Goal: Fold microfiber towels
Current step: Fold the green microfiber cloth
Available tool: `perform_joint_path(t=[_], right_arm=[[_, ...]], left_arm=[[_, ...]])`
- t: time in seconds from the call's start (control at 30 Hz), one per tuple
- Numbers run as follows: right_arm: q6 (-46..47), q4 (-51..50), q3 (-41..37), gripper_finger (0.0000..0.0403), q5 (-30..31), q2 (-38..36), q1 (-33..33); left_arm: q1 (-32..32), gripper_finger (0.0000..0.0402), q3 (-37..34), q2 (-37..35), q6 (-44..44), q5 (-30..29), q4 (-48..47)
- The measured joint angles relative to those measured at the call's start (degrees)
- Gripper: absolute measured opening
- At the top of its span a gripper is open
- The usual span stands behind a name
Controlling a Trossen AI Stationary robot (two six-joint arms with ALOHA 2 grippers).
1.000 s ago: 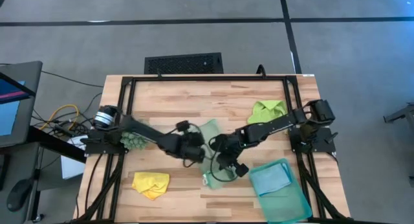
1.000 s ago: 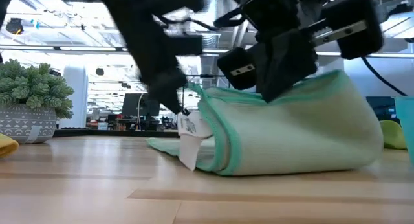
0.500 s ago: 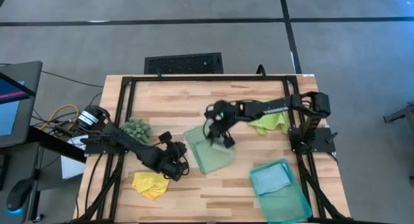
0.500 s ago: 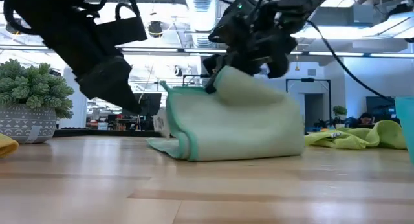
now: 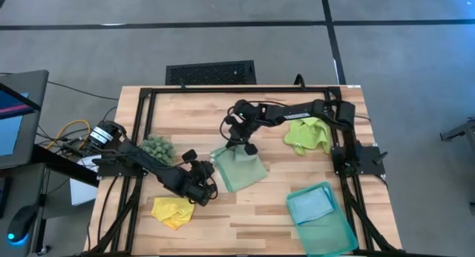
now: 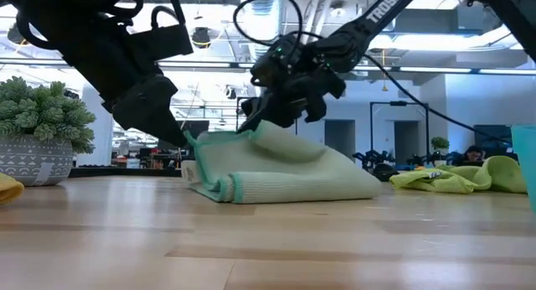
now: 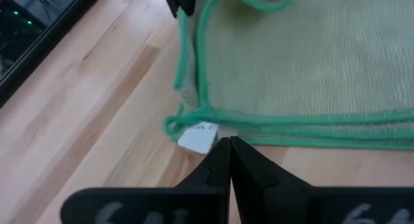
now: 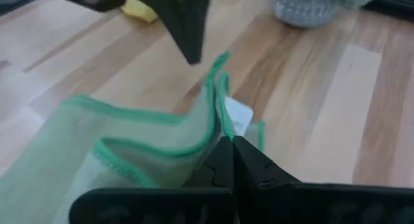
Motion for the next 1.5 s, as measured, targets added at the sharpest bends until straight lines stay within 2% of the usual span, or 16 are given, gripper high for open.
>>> perform_joint_path(t=[0.1, 0.3, 0.47, 0.63, 0.77, 1.07, 1.33, 1.5], right_arm=[[-0.2, -2.86, 1.77, 0.0012, 0.04, 0.99, -0.27], [-2.25, -10.07, 2.2, 0.001, -0.52, -2.94, 0.75], [-2.29, -6.26, 2.2, 0.0008, -0.14, -3.78, 1.15], [-2.11, -1.32, 2.14, 0.001, 0.22, -2.42, 0.58], [0.82, 3.56, 2.45, 0.0009, 0.16, -1.02, -0.85], [3.87, 6.88, 2.2, 0.0012, 0.29, 4.76, -3.23], [3.66, 5.23, 2.16, 0.0013, 0.38, 4.64, -3.38], [6.89, 5.73, 2.18, 0.0023, 0.54, 4.46, -3.33]], left_arm=[[0.0, 0.0, 0.02, 0.0, -0.14, 0.0, -0.4], [-0.2, 0.0, 0.02, -1.01, -2.49, 0.11, -3.49], [-1.71, 0.0, 0.38, -5.56, -14.44, -1.28, -14.29], [-4.52, 0.0, 0.44, -7.98, -22.4, -5.53, -18.64], [-5.57, 0.0, 0.44, -7.96, -22.88, -6.13, -18.6], [-5.57, 0.0, 0.44, -7.89, -22.89, -6.23, -18.62], [-5.55, 0.0, 0.44, -7.89, -22.8, -6.29, -18.57], [-5.55, 0.0, 0.44, -7.89, -22.69, -6.34, -18.57]])
